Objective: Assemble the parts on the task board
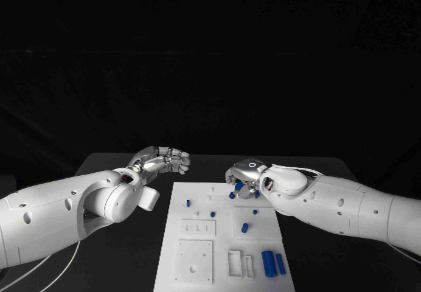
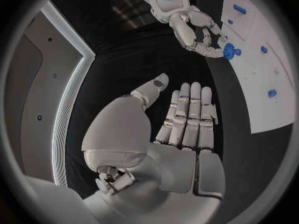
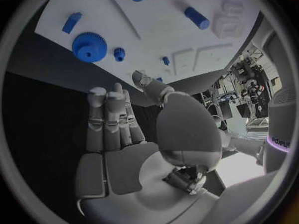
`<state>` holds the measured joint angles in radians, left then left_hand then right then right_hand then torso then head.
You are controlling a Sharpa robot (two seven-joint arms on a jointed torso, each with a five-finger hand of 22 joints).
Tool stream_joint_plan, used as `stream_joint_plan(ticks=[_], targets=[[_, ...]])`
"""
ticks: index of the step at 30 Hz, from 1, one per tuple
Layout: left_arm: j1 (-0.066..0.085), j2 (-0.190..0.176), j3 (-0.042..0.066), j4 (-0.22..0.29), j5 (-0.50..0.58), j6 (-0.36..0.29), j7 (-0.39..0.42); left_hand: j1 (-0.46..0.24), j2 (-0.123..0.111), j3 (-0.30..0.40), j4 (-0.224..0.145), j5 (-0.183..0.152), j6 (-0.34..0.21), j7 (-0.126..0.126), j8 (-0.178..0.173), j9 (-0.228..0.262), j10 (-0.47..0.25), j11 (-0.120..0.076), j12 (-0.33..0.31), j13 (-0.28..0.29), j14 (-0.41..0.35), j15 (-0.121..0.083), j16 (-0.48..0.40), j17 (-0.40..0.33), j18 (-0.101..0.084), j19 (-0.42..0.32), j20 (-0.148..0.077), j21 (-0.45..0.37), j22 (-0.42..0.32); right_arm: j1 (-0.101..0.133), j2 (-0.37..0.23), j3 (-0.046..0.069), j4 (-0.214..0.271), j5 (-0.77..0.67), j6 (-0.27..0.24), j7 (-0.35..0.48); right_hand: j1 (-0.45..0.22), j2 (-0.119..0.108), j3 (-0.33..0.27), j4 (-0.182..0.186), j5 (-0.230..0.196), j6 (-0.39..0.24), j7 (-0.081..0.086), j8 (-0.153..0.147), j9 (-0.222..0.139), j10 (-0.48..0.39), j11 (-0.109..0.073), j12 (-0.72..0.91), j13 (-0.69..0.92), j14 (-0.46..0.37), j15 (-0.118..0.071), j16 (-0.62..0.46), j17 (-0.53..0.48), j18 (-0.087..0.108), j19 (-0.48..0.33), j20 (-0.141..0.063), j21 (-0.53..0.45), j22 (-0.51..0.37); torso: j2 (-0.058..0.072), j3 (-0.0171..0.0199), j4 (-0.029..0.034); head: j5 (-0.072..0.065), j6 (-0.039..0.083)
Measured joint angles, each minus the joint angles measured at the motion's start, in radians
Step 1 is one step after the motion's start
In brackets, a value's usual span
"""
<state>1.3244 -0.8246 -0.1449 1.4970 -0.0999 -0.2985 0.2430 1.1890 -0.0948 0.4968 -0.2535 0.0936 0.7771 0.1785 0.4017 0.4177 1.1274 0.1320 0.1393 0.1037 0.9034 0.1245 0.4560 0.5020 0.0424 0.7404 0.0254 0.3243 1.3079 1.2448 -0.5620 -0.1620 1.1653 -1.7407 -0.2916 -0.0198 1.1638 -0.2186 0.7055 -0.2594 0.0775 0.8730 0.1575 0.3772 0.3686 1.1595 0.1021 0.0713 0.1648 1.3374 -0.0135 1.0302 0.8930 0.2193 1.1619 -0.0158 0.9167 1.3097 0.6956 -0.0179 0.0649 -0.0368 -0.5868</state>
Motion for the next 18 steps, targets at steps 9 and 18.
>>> stream_joint_plan(ticks=[9,18], targets=[[0.0,-0.003,0.001,0.008,0.0,0.003,-0.001,-0.004,-0.004,0.0,0.0,0.004,0.0,0.0,-0.002,0.0,0.004,0.004,0.0,0.0,0.002,0.002,-0.004,0.001,-0.004,0.0,0.0,0.0,0.0,-0.009,0.022,-0.001,-0.037,-0.022,0.0,-0.011,0.004,-0.004,0.008,0.003,-0.004,0.0,0.0,0.0,0.0,-0.003,0.003,0.0,-0.003,-0.001,0.001,0.004,-0.003,-0.001,0.0,0.0,0.001,0.0,0.018,-0.0025,0.0088,-0.006,0.003],[0.0,0.008,0.001,-0.001,0.0,0.008,-0.002,-0.008,0.0,0.003,-0.003,0.004,0.0,0.0,-0.004,-0.001,0.004,0.004,-0.004,-0.001,0.002,0.002,-0.004,0.001,-0.004,0.0,0.0,0.0,0.0,-0.017,0.031,-0.001,-0.06,-0.029,0.007,-0.014,-0.005,-0.013,0.011,0.006,0.004,0.0,0.0,0.0,0.001,-0.007,0.007,0.0,-0.006,-0.002,0.001,0.011,-0.008,-0.002,0.0,0.0,0.007,0.0,0.034,-0.005,0.0132,-0.011,0.002]])
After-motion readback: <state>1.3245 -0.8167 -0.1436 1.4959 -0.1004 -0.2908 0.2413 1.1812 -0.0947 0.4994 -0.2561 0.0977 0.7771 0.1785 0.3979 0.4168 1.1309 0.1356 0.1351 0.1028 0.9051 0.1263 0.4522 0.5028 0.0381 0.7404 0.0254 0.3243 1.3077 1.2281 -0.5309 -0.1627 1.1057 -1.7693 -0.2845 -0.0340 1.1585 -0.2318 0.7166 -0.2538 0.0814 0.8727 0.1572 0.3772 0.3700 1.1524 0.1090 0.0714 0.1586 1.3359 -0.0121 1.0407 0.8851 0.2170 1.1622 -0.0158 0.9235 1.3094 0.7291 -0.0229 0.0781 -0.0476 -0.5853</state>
